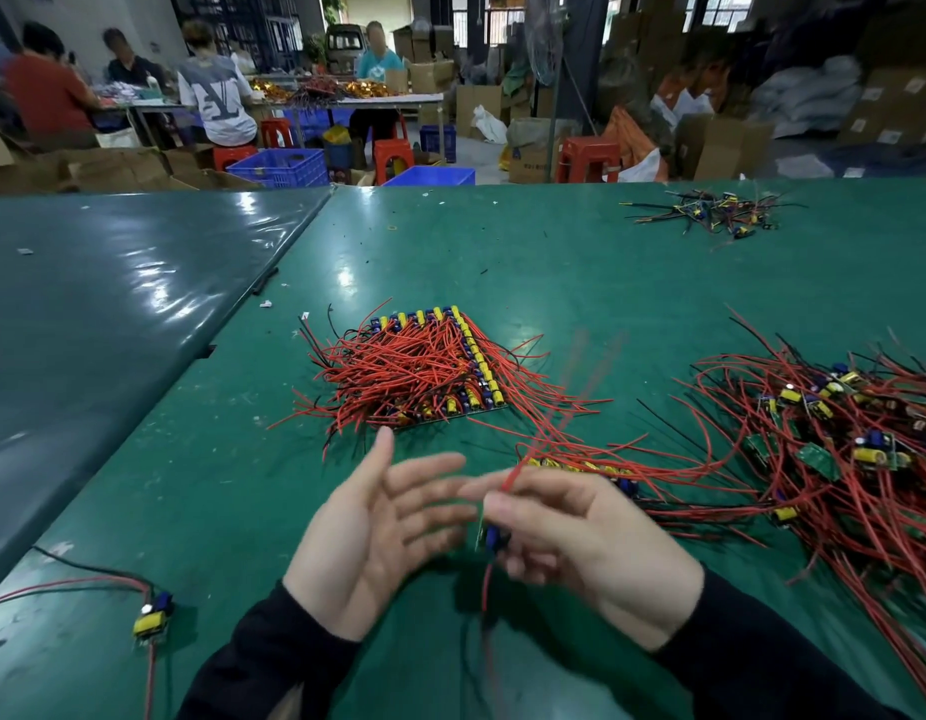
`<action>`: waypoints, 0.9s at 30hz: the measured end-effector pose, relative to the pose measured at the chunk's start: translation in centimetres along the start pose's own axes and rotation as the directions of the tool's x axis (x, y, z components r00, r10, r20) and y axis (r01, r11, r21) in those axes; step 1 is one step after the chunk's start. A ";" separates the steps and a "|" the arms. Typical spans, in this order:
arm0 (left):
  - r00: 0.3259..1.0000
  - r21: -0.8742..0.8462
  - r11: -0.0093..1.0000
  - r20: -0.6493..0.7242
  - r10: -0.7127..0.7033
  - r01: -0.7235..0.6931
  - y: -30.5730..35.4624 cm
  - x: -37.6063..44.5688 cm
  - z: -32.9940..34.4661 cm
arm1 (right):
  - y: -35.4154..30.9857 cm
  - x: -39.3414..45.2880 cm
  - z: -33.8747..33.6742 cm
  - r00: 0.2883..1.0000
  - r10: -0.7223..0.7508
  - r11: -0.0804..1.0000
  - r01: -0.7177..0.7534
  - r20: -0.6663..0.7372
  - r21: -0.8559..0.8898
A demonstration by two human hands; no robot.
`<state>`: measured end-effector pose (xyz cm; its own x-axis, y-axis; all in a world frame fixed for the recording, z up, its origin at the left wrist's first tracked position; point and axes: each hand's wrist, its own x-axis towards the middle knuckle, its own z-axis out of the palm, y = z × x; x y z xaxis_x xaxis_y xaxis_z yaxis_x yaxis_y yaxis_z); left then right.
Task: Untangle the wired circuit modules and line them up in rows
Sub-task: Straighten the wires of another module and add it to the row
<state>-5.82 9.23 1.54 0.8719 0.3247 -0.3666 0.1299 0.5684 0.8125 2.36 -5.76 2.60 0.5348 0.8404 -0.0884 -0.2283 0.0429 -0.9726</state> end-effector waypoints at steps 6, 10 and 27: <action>0.951 0.164 0.973 0.236 -0.201 0.165 0.8 -0.7 -0.1 | -0.6 0.7 -1.1 0.926 -0.028 0.973 0.113 -0.377 0.204; 0.977 -0.264 0.960 0.208 -0.033 0.089 1.5 -0.6 -0.7 | -0.7 0.5 -1.0 0.909 -0.066 0.943 0.191 -0.412 0.271; 0.919 0.078 0.917 -0.027 0.393 -0.390 -0.4 -0.9 1.1 | 1.4 -0.4 0.6 0.899 -0.404 0.908 0.372 -0.170 -0.190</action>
<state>-6.08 7.86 2.05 0.8396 0.5424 -0.0295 -0.1842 0.3354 0.9239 1.37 -5.69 1.41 0.7109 0.6465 0.2768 0.1463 0.2491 -0.9574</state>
